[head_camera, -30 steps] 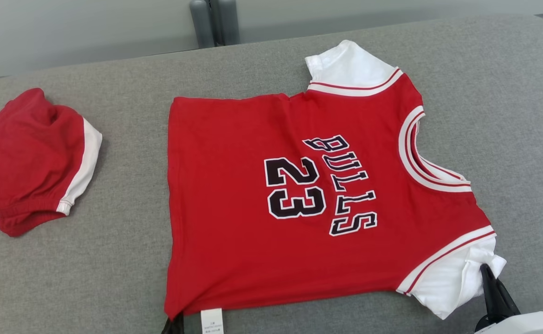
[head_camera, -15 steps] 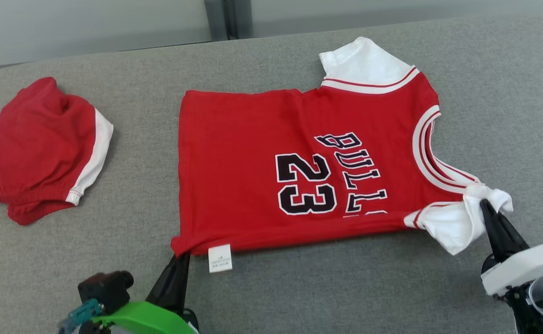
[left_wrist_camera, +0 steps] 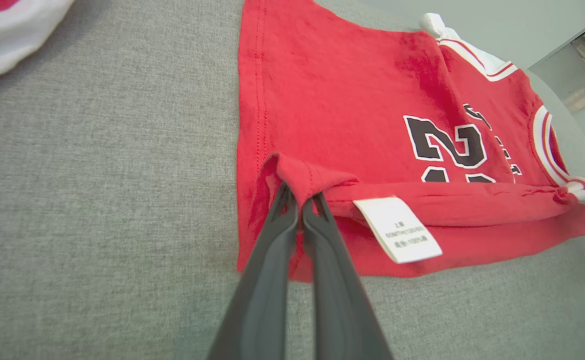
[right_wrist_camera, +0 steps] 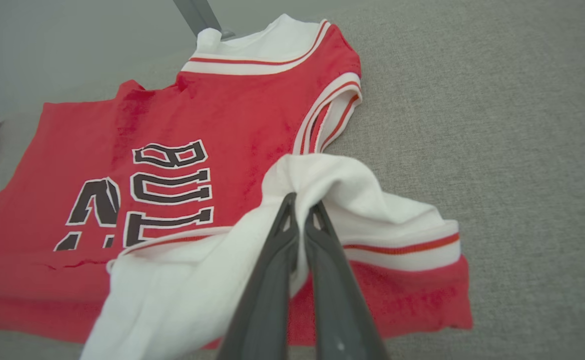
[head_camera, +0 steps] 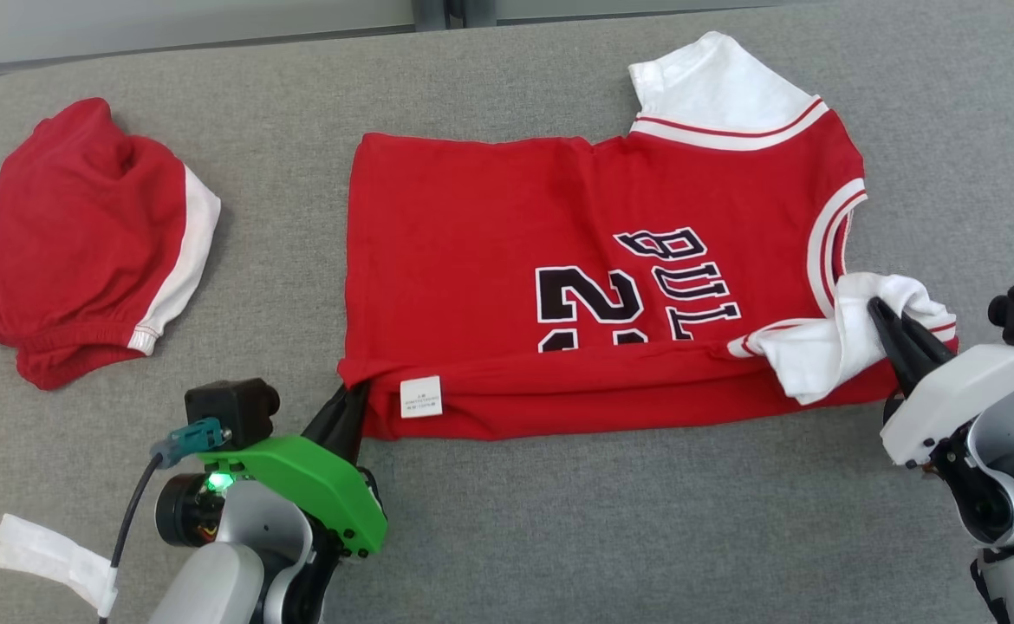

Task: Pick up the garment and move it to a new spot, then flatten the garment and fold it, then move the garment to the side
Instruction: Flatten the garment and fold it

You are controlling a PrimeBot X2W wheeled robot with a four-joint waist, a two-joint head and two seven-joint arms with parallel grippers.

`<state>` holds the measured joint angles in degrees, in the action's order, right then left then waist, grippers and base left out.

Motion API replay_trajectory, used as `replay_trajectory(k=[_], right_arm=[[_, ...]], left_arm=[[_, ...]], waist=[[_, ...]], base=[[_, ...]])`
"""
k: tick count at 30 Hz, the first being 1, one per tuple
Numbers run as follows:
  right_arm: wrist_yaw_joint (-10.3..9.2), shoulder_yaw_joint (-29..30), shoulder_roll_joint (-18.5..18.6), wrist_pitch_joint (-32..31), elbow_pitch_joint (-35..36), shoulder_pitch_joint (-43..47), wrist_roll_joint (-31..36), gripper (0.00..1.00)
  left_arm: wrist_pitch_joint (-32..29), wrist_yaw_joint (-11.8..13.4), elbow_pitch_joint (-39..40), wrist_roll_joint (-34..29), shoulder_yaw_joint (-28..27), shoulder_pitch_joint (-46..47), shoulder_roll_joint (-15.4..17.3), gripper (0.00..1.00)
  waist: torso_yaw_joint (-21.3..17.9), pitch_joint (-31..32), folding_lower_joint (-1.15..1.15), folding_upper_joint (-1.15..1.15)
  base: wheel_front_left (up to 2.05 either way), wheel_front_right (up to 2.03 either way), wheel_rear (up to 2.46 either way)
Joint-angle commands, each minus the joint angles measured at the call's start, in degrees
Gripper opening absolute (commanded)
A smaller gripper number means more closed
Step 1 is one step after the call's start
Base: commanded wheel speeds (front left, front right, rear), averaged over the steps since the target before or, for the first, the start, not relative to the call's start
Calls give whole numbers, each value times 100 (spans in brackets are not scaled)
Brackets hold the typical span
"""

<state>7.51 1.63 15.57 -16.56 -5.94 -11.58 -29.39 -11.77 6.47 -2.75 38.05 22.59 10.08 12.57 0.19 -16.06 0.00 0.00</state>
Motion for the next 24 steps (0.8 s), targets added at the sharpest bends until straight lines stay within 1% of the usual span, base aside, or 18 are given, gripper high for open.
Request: replay_trajectory(k=[1,5,9,11,12,14,17,20,22,24], right_arm=[[-4,2,16,17,-46,-124,49,100],[-3,-41,63,125,67,-70,19,100],[-4,58,326,154,385,312,12,100],[-4,177,507,101,484,494,116,100],[-3,215,585,59,494,567,170,100],[-3,242,751,-1,466,665,372,100],[-3,192,803,-99,300,624,465,100],[-3,132,807,-216,96,507,527,100],[-3,86,800,-295,-16,468,495,100],[-3,42,811,-340,-81,413,464,100]], left_arm=[[5,-1,-101,-55,-10,136,-2,100],[178,33,-221,49,-123,129,-62,100],[364,78,-84,244,-360,-266,6,100],[375,101,5,346,-459,-449,84,100],[344,73,27,387,-477,-516,94,100],[301,29,42,390,-471,-592,159,100],[213,-37,6,487,-400,-607,118,100],[161,-45,-93,529,-364,-532,78,100],[148,-84,-172,621,-357,-491,2,100],[106,-139,-292,650,-319,-416,0,100]], waist=[[26,-48,0,0],[19,-69,0,0],[-56,-77,0,0],[-97,-114,0,0],[-109,-151,0,0],[-117,-226,0,0],[-100,-317,0,0],[-49,-378,0,0],[-9,-408,0,0],[14,-439,0,0]], base=[[0,0,0],[0,0,0],[0,0,0],[0,0,0],[0,0,0],[0,0,0],[0,0,0],[0,0,0],[0,0,0],[0,0,0]])
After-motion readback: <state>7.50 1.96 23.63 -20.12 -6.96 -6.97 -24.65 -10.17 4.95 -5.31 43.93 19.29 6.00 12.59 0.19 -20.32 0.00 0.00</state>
